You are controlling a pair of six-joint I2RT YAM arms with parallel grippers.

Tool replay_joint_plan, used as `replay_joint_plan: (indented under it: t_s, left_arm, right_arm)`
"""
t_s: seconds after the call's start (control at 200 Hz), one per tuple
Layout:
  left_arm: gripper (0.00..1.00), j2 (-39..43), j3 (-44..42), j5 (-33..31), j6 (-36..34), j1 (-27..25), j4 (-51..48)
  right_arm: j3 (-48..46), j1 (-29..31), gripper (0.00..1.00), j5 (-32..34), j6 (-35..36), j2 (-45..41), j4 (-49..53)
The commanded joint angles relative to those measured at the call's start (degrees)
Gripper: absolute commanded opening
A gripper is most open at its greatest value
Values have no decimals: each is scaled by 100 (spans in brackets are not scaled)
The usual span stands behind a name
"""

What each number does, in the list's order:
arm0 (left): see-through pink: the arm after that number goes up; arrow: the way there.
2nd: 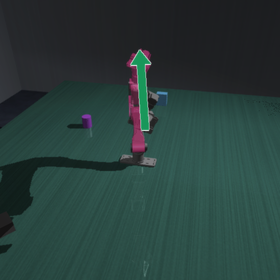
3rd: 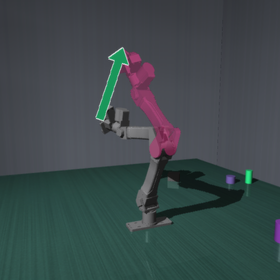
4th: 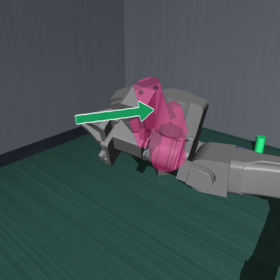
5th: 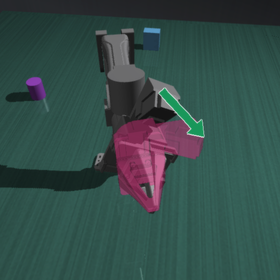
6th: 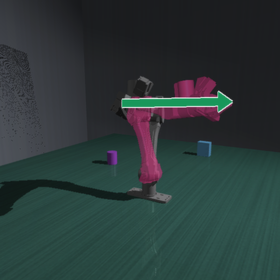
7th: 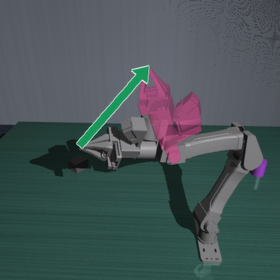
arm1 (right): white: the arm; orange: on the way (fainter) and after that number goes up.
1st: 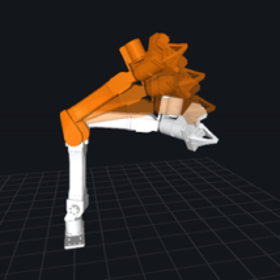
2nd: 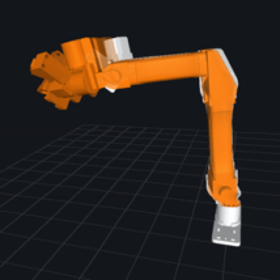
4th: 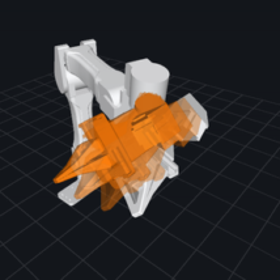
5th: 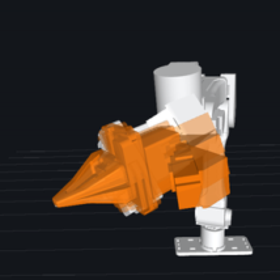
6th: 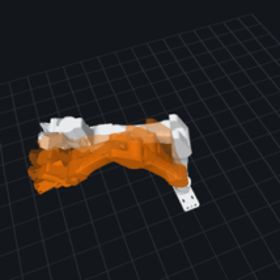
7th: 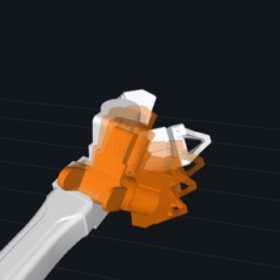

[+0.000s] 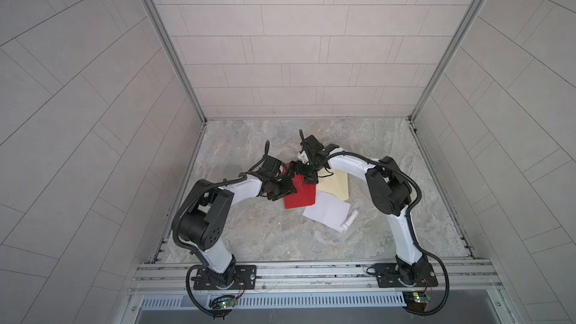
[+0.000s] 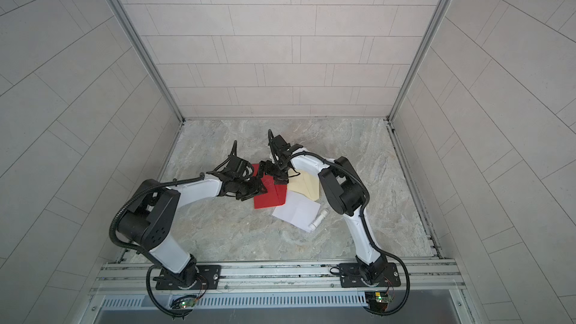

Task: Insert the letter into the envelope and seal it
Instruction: 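Push the letter deeper, open the right gripper and withdraw it, then reach the right gripper to the white glue stick and grasp it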

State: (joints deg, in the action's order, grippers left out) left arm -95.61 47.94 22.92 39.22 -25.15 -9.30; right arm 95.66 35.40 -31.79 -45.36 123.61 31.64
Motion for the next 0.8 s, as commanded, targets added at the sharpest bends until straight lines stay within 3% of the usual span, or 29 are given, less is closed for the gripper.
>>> replay_joint_plan:
  t_s: [0.0, 0.18, 0.24, 0.31, 0.435, 0.59, 0.791]
  left_arm:
    - [64, -96, -159, -1222, -222, 19, -1105]
    - [75, 481, 91, -1931, -723, 20, -1634]
    - [84, 779, 78, -1997, -850, 4, -1630]
    - [87, 1171, -43, -2063, -936, -83, -1438]
    - [91, 1701, -275, -2089, -1230, -562, -929]
    - [92, 1751, -242, -2413, -1525, -1319, -636]
    - [92, 1569, -224, -2356, -1321, -1431, -476]
  right_arm:
    - [207, 146, 96, 1107, 523, -779, 934]
    - [-460, 40, 98, 2093, 696, -1712, 1617]
    - [-948, 9, 99, 2219, 663, -2115, 1771]
    - [-1558, -63, 99, 2303, 532, -2601, 1995]
    - [-2469, -261, 99, 2159, 588, -3308, 2482]
    - [-3233, -328, 100, 1547, 871, -3581, 2871]
    - [-4037, -429, 99, 1092, 614, -3563, 2551]
